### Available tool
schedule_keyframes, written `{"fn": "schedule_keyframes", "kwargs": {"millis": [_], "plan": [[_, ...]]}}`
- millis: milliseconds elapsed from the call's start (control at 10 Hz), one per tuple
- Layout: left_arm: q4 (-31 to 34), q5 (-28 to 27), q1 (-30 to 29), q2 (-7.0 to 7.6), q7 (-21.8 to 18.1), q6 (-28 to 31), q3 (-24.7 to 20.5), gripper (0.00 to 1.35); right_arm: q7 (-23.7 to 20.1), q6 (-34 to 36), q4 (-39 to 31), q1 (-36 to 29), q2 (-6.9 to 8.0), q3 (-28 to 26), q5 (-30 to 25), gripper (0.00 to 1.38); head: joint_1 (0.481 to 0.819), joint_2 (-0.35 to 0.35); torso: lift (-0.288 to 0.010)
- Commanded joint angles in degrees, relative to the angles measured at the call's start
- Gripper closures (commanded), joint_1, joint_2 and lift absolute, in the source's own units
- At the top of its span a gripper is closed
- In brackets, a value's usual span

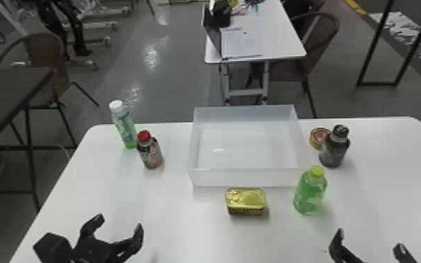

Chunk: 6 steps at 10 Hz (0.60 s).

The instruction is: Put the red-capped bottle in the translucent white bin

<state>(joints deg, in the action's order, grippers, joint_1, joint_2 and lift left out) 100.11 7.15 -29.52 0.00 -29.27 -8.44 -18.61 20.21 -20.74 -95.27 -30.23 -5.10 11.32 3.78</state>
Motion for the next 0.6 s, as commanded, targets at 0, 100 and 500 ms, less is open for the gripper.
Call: {"fn": "schedule_keyframes", "kwargs": {"millis": [0, 100, 500], "plan": [[0.00, -0.03, 0.08, -0.15, 0.00, 0.09, -0.03, 0.12, 0.00, 0.00, 0.00, 0.00, 0.00, 0.01, 0.00, 0.15, 0.695, 0.141, -0.076], [0.00, -0.12, 0.08, -0.15, 0.00, 0.09, 0.06, 0.12, 0.00, 0.00, 0.09, 0.00, 0.00, 0.01, 0.00, 0.15, 0.695, 0.141, -0.076], [0.00, -0.38, 0.34, -0.15, 0.00, 0.88, -0.03, 0.12, 0.00, 0.00, 0.26, 0.09, -0.18, 0.01, 0.35, 0.15, 0.695, 0.139, -0.076]]}}
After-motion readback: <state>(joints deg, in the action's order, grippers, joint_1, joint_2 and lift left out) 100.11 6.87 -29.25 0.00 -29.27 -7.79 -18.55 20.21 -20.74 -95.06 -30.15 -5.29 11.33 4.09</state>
